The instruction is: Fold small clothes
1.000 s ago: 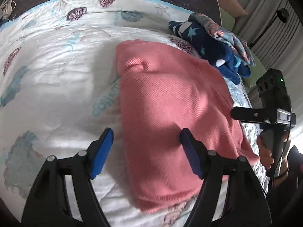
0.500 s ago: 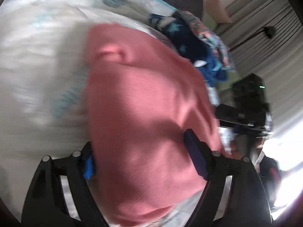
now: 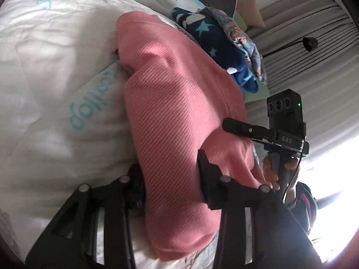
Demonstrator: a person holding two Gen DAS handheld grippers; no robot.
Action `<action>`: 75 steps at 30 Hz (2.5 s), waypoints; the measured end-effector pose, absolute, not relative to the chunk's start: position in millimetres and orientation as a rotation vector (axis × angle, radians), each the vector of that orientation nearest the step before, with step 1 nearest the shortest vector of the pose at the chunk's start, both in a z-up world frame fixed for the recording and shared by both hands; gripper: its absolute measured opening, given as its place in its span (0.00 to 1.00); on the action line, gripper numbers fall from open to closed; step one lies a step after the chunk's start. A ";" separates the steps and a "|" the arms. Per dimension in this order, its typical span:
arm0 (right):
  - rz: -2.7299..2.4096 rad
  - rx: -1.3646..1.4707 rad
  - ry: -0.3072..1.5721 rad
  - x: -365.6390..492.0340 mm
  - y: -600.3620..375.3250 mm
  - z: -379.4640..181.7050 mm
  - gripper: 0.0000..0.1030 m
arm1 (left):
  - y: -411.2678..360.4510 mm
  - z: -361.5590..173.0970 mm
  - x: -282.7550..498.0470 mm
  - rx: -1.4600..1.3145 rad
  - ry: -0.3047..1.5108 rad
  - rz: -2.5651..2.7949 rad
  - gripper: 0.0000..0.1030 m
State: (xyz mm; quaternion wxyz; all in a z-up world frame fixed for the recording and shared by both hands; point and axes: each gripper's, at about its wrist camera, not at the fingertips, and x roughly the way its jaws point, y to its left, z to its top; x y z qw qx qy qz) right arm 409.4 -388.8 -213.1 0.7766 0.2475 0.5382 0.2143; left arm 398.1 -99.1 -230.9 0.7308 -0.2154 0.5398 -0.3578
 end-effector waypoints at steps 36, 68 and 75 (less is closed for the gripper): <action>0.258 -0.348 1.227 516.3 -177.7 -175.1 0.41 | -91.1 -228.9 354.6 -0.507 1.300 -0.735 0.45; 0.343 0.202 1.177 358.9 -378.8 -136.5 0.56 | -112.4 -188.1 334.8 -0.306 1.372 -0.607 0.46; 0.443 0.416 1.227 375.9 -384.5 -186.6 0.03 | -109.2 -211.5 339.0 -0.313 1.436 -0.593 0.46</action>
